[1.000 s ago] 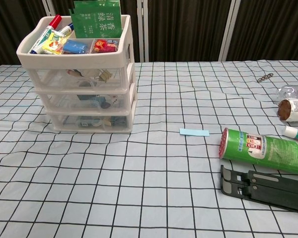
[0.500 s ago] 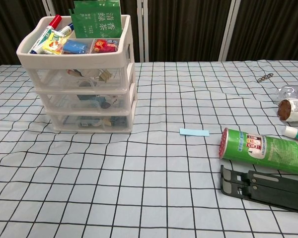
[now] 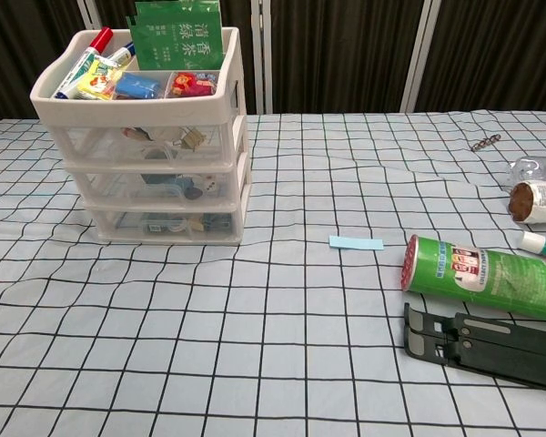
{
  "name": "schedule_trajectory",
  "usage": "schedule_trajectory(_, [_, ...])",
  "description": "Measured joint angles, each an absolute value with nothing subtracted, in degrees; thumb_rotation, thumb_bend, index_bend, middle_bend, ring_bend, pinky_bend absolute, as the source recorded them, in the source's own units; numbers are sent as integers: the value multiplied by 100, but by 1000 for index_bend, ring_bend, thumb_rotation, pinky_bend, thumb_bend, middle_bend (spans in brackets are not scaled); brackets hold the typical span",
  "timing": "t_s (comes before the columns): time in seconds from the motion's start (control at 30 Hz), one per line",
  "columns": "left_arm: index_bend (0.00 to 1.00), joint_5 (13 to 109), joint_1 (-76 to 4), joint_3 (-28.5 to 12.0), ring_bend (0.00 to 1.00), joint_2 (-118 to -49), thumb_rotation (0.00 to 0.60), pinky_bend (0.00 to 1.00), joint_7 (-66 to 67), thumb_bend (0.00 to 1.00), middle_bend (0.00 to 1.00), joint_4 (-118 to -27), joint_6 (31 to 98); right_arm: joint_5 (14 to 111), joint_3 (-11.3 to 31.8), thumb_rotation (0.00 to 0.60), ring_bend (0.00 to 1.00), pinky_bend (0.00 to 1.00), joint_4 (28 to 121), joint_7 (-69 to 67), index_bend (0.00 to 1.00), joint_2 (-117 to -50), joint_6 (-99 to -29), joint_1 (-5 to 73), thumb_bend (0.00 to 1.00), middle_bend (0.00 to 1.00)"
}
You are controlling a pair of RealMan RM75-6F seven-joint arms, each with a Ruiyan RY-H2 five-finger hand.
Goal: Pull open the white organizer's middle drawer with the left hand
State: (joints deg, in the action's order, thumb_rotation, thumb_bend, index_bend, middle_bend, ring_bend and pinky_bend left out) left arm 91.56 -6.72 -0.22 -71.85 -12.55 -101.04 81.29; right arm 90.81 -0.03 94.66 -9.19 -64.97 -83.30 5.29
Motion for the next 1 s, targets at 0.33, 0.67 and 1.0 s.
schedule_trajectory(0.33, [0,9121,-1354,46,762,-7038,600,705,-2746,1000,780,-10123,6974,9057,12,600,0,0,9482,-1063,12,-6434,-8314,535,110,0])
schedule_trajectory(0.67, [0,8910,-2036,-193,762,-7118,600,708,-3840,1000,780,-9837,6224,9015,43,600,0,0,9470,-1194,12,-6379,-8297,548,110,0])
schedule_trajectory(1.0, [0,8568,-2466,-367,762,-7567,600,708,-4269,1000,780,-9388,5669,8966,62,600,0,0,9455,-1289,12,-6360,-8250,565,111,0])
